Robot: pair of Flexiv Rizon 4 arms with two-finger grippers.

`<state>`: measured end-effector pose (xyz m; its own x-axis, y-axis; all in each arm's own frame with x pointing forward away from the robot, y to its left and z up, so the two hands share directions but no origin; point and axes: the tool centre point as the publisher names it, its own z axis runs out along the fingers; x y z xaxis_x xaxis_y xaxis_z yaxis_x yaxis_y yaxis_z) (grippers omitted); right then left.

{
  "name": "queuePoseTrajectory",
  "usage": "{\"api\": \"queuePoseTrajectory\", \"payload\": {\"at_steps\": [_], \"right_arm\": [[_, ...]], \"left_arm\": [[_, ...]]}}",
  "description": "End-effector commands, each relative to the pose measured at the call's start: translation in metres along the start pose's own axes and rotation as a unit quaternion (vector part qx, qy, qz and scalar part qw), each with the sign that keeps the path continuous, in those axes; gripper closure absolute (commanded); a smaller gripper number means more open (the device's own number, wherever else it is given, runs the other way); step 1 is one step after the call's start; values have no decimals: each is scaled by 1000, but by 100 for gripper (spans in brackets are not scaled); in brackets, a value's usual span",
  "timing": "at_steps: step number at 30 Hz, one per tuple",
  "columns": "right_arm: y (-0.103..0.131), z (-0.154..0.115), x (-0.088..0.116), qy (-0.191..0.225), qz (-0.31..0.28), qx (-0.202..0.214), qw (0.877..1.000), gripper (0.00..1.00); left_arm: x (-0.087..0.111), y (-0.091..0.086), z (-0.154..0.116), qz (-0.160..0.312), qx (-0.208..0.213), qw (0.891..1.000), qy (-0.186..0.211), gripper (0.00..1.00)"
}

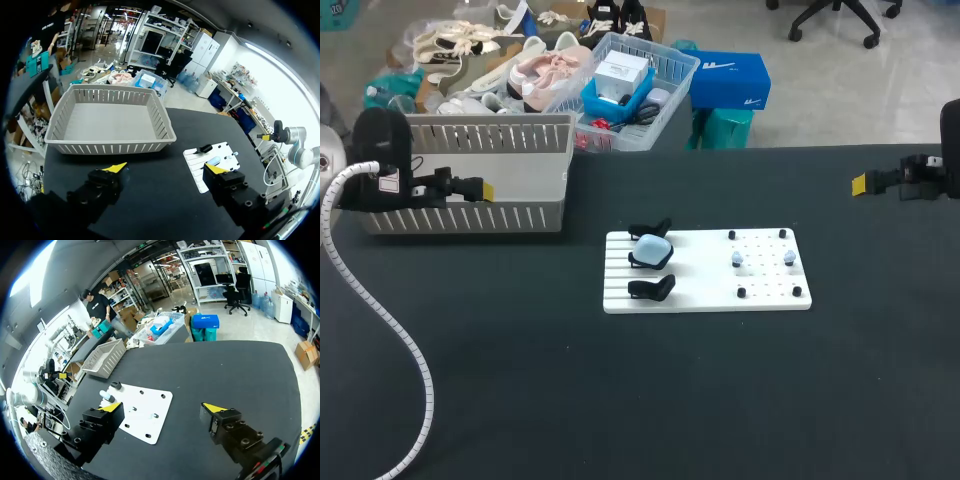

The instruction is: Pick up each earbud case from the left stands, insert the matching earbuds, close the lid, and place the case in the box.

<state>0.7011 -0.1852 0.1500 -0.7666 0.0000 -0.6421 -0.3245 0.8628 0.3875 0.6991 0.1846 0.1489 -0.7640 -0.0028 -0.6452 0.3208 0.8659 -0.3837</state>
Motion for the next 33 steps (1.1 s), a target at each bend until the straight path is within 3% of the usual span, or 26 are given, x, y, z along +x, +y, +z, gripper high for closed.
{"api": "queuePoseTrajectory", "payload": {"at_steps": [1, 20, 22, 25, 33], "right_arm": [[-1, 0, 0, 0, 0, -1, 1000, 0], [-1, 0, 0, 0, 0, -1, 1000, 0], [-1, 0, 0, 0, 0, -1, 1000, 0], [-1, 0, 0, 0, 0, -1, 1000, 0], [-1, 0, 0, 0, 0, -1, 1000, 0]], "left_arm": [[-1, 0, 0, 0, 0, 1000, 2, 0], [-1, 0, -1, 0, 0, 1000, 2, 0], [-2, -3, -5, 22, 46, 998, 22, 0], [-7, -6, -3, 56, 53, 997, 13, 0], [-25, -15, 8, 183, 136, 974, -14, 0]]}}
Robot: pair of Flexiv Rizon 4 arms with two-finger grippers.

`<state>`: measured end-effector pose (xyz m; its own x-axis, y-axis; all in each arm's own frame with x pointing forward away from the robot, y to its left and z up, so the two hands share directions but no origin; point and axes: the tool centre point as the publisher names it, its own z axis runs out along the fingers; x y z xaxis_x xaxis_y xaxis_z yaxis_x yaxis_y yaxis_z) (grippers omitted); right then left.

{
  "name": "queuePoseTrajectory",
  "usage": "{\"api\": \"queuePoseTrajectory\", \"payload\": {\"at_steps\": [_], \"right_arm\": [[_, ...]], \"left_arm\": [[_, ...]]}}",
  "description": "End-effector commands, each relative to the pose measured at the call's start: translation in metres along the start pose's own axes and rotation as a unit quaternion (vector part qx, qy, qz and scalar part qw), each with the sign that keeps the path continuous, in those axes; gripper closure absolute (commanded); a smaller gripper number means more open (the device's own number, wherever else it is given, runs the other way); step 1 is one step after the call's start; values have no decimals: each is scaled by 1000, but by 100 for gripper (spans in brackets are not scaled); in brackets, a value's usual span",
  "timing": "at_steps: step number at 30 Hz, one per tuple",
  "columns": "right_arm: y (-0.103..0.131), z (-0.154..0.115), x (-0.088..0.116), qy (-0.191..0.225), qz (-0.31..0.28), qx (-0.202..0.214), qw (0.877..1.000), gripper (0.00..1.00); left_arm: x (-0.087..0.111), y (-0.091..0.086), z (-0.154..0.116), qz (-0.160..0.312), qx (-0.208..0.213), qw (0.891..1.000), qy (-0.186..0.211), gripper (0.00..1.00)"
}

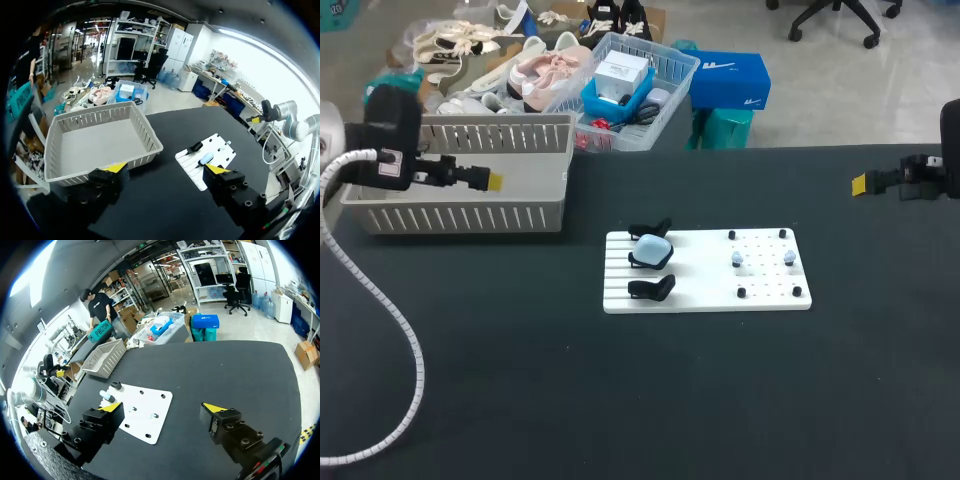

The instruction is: Pick up each earbud case from the left stands, insert the matching earbuds, close the lid, and place the case in the box.

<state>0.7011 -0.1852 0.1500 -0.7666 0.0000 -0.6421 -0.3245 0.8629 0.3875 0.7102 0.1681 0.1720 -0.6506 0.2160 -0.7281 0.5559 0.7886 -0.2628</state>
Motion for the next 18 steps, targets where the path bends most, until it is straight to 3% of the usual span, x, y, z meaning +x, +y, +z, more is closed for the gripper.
{"api": "queuePoseTrajectory", "payload": {"at_steps": [1, 4, 8, 18], "right_arm": [[-1, 0, 0, 0, 0, -1, 1000, 0], [-1, 0, 0, 0, 0, -1, 1000, 0], [-1, 0, 0, 0, 0, -1, 1000, 0], [-1, 0, 0, 0, 0, -1, 1000, 0]], "left_arm": [[-2, 3, 10, 77, 102, 992, -22, 0], [-8, 0, 13, 80, 151, 985, -9, 0], [-18, -8, 17, 122, 188, 975, 4, 0], [-38, -16, 34, 249, 239, 938, 18, 0]]}}
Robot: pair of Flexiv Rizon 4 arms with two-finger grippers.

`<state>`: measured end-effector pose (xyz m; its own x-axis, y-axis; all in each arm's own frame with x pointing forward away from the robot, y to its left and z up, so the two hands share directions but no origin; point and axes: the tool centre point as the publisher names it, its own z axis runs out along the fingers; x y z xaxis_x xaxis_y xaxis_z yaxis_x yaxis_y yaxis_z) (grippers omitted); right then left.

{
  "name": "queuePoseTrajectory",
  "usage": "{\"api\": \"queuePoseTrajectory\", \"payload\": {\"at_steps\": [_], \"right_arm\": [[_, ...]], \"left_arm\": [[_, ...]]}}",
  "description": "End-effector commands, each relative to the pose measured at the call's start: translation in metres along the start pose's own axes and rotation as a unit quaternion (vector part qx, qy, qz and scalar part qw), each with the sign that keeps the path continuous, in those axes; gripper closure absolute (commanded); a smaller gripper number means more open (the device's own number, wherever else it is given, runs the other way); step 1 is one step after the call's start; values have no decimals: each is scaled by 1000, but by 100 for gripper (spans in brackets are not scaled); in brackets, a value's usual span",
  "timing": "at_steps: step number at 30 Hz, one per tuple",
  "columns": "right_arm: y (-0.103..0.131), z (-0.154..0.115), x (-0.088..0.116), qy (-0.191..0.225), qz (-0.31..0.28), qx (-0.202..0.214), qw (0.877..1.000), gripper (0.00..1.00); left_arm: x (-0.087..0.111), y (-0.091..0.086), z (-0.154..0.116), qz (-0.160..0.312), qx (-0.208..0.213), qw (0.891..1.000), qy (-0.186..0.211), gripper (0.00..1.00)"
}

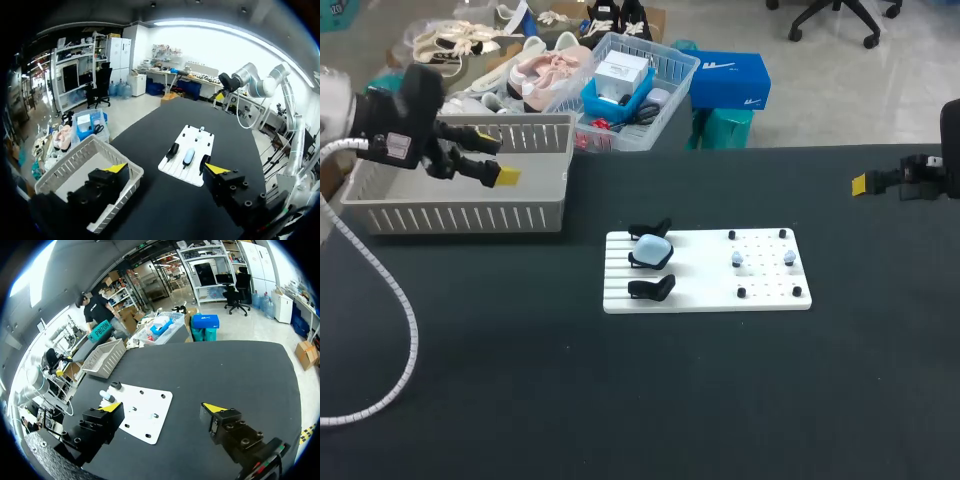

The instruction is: Pick up each earbud case from the left stands, insert the matching earbuds, close the lid, and place the case in the box.

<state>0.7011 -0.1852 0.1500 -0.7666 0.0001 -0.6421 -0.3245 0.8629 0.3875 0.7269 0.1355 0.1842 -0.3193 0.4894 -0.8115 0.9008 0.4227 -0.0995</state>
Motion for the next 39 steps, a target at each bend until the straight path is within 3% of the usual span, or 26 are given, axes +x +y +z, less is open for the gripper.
{"api": "queuePoseTrajectory", "payload": {"at_steps": [1, 9, 17, 25, 39], "right_arm": [[-1, 0, 0, 0, 0, -1, 1000, 0], [-1, 0, 0, 0, 0, -1, 1000, 0], [-1, 0, 0, 0, 0, -1, 1000, 0], [-1, 0, 0, 0, 0, -1, 1000, 0], [-1, 0, 0, 0, 0, -1, 1000, 0]], "left_arm": [[-11, 12, 14, 42, 106, 994, 2, 0], [-9, 6, 39, 122, 138, 983, 15, 0], [3, -4, 72, 129, 167, 977, 25, 0], [23, -16, 103, 151, 143, 978, 23, 0], [45, -36, 140, 154, 127, 980, 18, 27]]}}
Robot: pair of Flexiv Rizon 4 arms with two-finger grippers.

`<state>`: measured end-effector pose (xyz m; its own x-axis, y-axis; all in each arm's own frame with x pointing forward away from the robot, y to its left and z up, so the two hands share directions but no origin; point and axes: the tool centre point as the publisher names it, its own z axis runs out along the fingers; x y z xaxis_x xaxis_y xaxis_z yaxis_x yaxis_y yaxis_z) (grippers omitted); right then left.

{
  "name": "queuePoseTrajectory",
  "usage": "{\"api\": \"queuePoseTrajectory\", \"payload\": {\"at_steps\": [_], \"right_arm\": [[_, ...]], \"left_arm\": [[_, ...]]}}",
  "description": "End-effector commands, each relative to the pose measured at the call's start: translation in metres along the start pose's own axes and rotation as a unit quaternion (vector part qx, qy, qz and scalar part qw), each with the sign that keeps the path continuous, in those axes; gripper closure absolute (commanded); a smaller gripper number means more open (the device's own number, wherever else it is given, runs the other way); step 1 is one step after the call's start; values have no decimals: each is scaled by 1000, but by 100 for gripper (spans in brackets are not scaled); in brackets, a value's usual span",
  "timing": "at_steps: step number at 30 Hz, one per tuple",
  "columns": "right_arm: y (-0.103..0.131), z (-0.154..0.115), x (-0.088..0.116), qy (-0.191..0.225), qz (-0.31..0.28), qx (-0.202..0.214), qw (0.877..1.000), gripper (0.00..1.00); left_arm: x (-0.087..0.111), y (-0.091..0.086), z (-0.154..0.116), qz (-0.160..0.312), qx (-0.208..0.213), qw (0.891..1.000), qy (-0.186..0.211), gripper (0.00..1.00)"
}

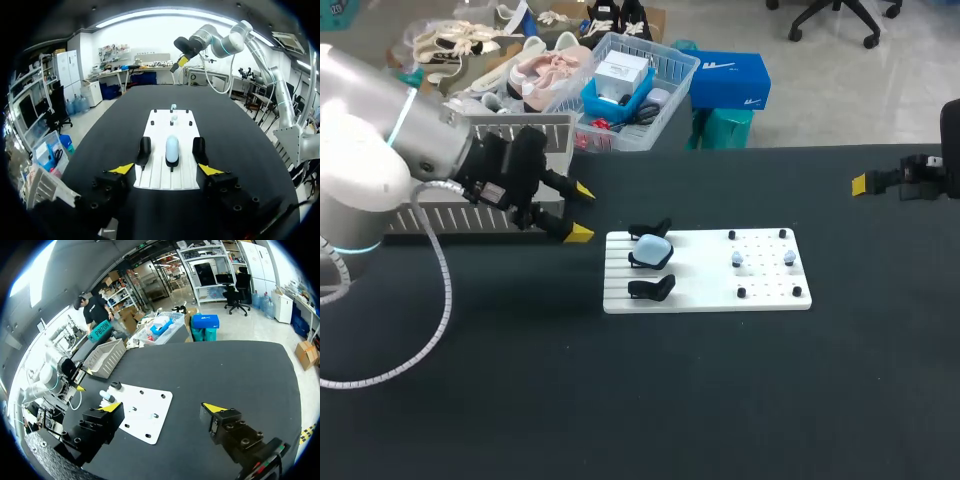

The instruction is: Pick up each earbud case from the left stands, insert the matching earbuds, close the lid, and place the case in the box.

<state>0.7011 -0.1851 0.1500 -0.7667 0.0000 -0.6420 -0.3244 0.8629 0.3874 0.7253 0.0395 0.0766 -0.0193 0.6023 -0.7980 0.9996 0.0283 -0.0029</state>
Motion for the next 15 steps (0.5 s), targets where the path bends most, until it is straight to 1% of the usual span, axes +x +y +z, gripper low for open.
{"api": "queuePoseTrajectory", "payload": {"at_steps": [1, 2, 3, 4, 11, 13, 14, 15], "right_arm": [[-1, 0, 0, 0, 0, -2, 1000, 0], [-1, 0, 0, 0, 0, -2, 1000, 0], [-1, 0, 0, 0, 0, -2, 1000, 0], [-1, 0, 0, 0, 0, -2, 1000, 0], [-1, 0, 0, 0, 0, -2, 1000, 0], [-1, 0, 0, 0, 0, -2, 1000, 0], [-1, 0, 0, 0, 0, -2, 1000, 0], [-1, 0, 0, 0, 0, -2, 1000, 0]], "left_arm": [[2, -6, 8, -3, -10, 1000, -6, 27], [2, -7, 9, -4, -9, 1000, -9, 30], [3, -9, 10, -4, -8, 1000, -10, 37], [3, -10, 12, -4, -7, 1000, -13, 39], [5, -19, 26, -6, 6, 1000, -24, 43], [5, -20, 30, -1, 6, 999, -32, 48], [5, -20, 32, 0, 5, 999, -33, 49], [6, -20, 34, 1, 5, 999, -34, 47]]}}
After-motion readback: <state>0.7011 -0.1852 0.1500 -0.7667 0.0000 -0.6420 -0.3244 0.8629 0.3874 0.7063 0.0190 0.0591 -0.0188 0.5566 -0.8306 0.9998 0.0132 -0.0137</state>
